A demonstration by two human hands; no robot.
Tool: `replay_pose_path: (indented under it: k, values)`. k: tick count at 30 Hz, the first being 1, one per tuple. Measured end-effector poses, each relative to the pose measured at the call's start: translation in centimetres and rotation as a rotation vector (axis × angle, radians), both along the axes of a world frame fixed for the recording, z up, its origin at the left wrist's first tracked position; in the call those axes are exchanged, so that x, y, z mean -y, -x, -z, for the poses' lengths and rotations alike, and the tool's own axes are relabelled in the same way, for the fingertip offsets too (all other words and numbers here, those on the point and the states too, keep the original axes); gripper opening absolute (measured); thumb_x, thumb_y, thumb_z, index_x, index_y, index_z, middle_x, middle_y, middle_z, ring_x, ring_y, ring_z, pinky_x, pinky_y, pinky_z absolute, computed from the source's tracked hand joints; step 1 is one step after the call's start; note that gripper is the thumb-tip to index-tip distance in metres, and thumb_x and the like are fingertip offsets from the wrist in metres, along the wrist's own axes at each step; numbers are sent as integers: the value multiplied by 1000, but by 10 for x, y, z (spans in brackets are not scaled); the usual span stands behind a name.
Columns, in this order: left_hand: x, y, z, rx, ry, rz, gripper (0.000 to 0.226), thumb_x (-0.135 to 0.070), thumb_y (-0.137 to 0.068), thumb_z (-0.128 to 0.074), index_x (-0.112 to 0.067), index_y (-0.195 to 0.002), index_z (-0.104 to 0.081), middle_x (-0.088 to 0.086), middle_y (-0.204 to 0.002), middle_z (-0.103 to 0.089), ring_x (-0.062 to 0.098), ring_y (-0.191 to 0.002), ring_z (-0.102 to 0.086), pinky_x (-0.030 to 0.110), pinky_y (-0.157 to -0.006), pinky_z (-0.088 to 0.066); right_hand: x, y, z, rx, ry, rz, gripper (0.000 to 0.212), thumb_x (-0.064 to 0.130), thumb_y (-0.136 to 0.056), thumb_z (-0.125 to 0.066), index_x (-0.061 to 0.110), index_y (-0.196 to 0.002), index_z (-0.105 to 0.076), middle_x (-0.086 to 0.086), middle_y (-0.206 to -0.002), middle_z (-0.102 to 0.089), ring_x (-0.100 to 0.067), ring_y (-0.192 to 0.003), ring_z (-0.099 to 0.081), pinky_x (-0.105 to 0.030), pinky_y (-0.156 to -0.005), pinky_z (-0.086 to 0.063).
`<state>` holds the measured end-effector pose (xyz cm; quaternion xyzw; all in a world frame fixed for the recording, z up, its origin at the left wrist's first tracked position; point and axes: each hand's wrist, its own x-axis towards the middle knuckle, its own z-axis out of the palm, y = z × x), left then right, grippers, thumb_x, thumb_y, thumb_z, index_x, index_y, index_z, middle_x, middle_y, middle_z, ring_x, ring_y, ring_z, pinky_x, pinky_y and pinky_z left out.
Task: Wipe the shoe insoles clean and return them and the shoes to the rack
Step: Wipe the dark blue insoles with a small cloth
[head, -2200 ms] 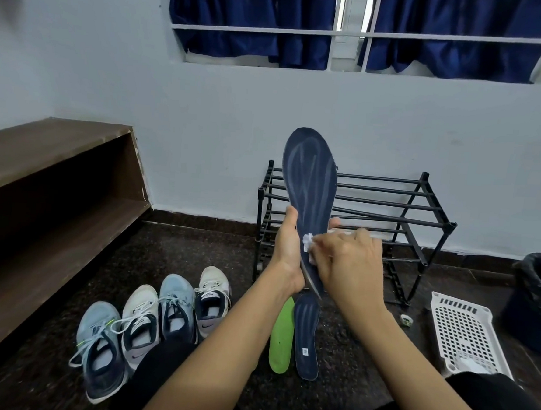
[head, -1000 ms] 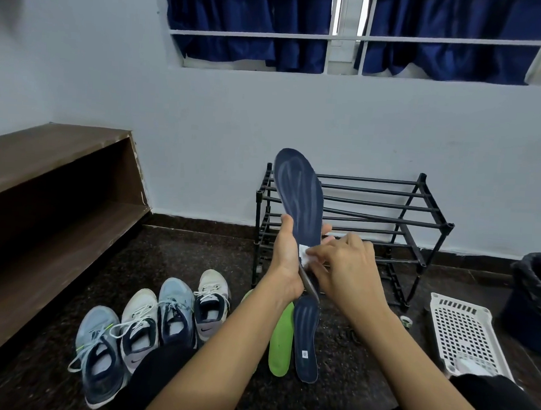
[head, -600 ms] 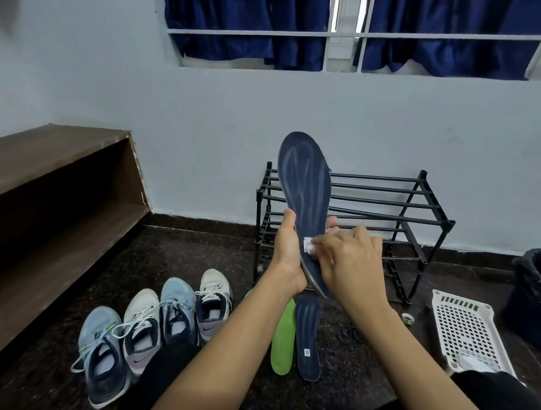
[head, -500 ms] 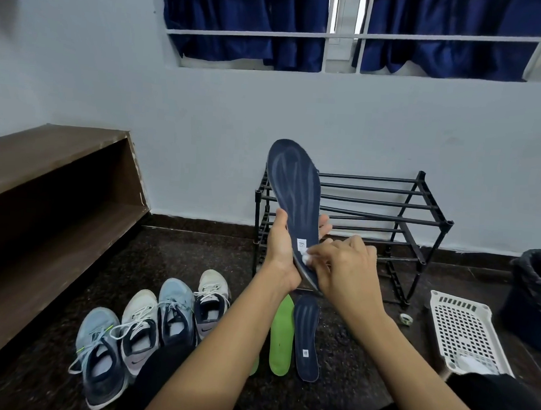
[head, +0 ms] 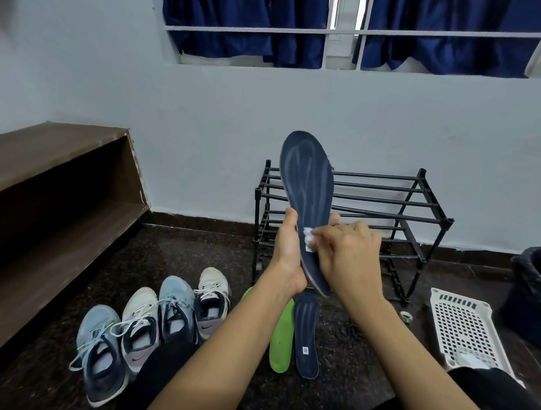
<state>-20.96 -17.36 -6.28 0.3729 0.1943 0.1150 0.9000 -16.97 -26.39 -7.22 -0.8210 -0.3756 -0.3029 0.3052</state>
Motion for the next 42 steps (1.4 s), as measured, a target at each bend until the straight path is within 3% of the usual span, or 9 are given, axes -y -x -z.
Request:
replay_pose_path:
  k: [4,8,12,16,23,27,31,37,42]
  values:
    - [-13,-1,-3,32,-1,-66,74,-61,-99,-21,-3,-104,-68,12,-95,-74,20,-88,-70,34,-82,-54,0,12,6,-234,-2,-153,10,27,-78,-74,24,-87,-75,-3,-72,-69,-28,-77,-54,-40,-71,-40]
    - [-7,2,-4,0,-13,-54,77,-65,-97,-22,-4,-107,-69,18,-103,-71,23,-94,-69,35,-79,-56,2,11,7,-14,43,-33,5,29,-75,-73,28,-79,-75,6,-66,-67,-21,-68,-49,-33,-66,-24]
    - [6,5,2,-22,-7,-18,77,-65,-97,-22,-6,-97,-71,13,-82,-70,23,-75,-69,34,-74,-52,-1,4,-2,109,74,110,26,34,-83,-50,28,-74,-73,6,-63,-65,-21,-68,-47,-32,-65,-14]
    - [21,4,6,-56,-16,65,73,-62,-99,-24,-8,-86,-71,13,-75,-72,23,-68,-70,33,-69,-51,-1,-6,-5,84,27,168,2,25,-77,-75,24,-75,-73,5,-61,-65,-22,-69,-47,-29,-65,-7]
    - [0,2,1,-65,-30,-2,75,-60,-99,-21,-6,-97,-74,11,-91,-75,20,-75,-72,31,-73,-56,-2,11,9,-105,24,-12,8,25,-76,-75,26,-84,-75,-4,-69,-61,-27,-74,-51,-33,-66,-22]
    - [0,3,1,-70,-21,-1,78,-63,-98,-18,-7,-111,-70,14,-95,-74,23,-80,-71,30,-73,-56,1,11,10,-22,7,-12,9,22,-70,-78,28,-75,-74,4,-62,-61,-22,-67,-50,-32,-65,-25]
    - [16,5,3,-93,-14,5,73,-63,-98,-24,-7,-95,-72,13,-84,-73,25,-79,-70,34,-75,-53,-1,1,0,73,12,82,13,26,-75,-62,30,-73,-73,8,-60,-64,-20,-66,-46,-33,-63,-16]
    - [19,2,5,-160,-49,40,68,-60,-99,-27,-8,-91,-69,13,-78,-71,24,-73,-70,31,-67,-54,-2,-3,3,29,-36,79,13,28,-78,-61,27,-77,-74,6,-62,-64,-20,-68,-44,-31,-63,-10]
    - [3,0,0,-129,-39,-14,78,-60,-98,-19,-5,-101,-74,17,-97,-73,26,-89,-69,34,-83,-52,-2,13,13,4,-20,-3,10,19,-70,-68,28,-71,-73,7,-56,-60,-21,-63,-47,-33,-61,-28]
